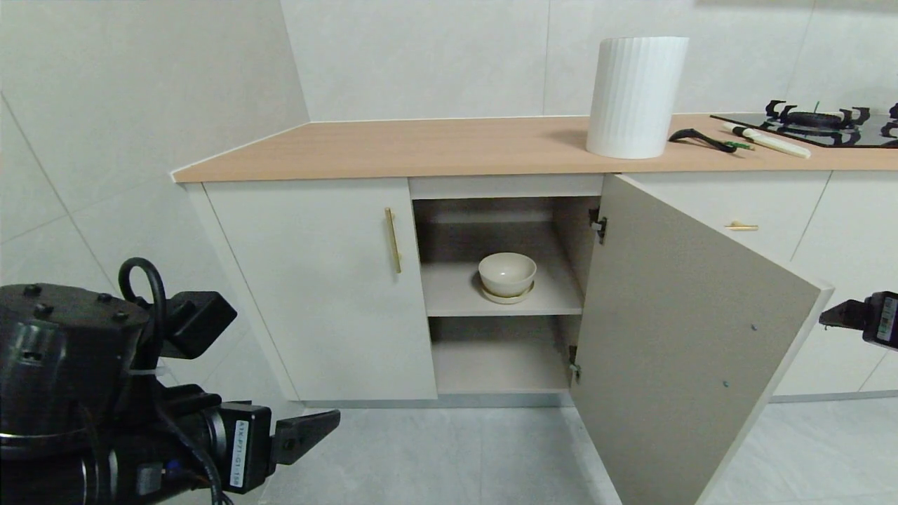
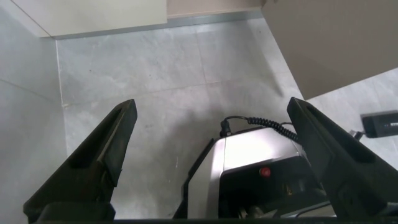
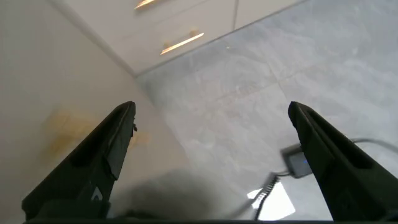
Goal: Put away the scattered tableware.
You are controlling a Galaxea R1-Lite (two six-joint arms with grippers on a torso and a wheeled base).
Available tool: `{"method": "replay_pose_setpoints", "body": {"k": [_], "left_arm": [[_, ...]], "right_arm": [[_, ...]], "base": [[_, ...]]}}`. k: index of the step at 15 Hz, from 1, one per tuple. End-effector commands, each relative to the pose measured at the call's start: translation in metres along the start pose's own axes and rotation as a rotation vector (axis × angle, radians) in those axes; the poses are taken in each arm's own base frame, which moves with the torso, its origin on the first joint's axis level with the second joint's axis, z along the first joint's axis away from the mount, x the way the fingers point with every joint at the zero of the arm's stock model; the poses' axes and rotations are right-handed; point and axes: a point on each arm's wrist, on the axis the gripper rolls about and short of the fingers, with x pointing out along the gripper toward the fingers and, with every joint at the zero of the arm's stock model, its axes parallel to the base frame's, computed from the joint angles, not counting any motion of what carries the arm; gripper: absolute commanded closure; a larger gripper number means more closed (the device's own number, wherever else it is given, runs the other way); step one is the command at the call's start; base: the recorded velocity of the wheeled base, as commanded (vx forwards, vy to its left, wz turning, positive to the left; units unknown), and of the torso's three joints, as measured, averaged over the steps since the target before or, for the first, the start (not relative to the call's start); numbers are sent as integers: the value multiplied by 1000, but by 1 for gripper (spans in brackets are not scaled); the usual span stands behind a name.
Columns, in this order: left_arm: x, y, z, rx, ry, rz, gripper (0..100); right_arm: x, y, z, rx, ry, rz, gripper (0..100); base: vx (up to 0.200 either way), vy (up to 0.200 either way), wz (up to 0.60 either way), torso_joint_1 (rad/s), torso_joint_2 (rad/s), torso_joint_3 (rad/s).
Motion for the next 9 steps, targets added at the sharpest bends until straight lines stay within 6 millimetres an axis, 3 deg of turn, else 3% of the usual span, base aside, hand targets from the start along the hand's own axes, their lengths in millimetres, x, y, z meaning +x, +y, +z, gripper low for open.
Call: {"method": "replay_pose_setpoints", "body": {"k": [1,9], "left_arm": [[0,0,0,0,0,-1,0],[0,0,0,1,0,1,0]], "right_arm": [[25,3,-5,2,71,-20,0],[27,28,-20,5,74,90,0]], "base": [[0,0,0,0,0,0],[0,0,0,0,0,0]]}}
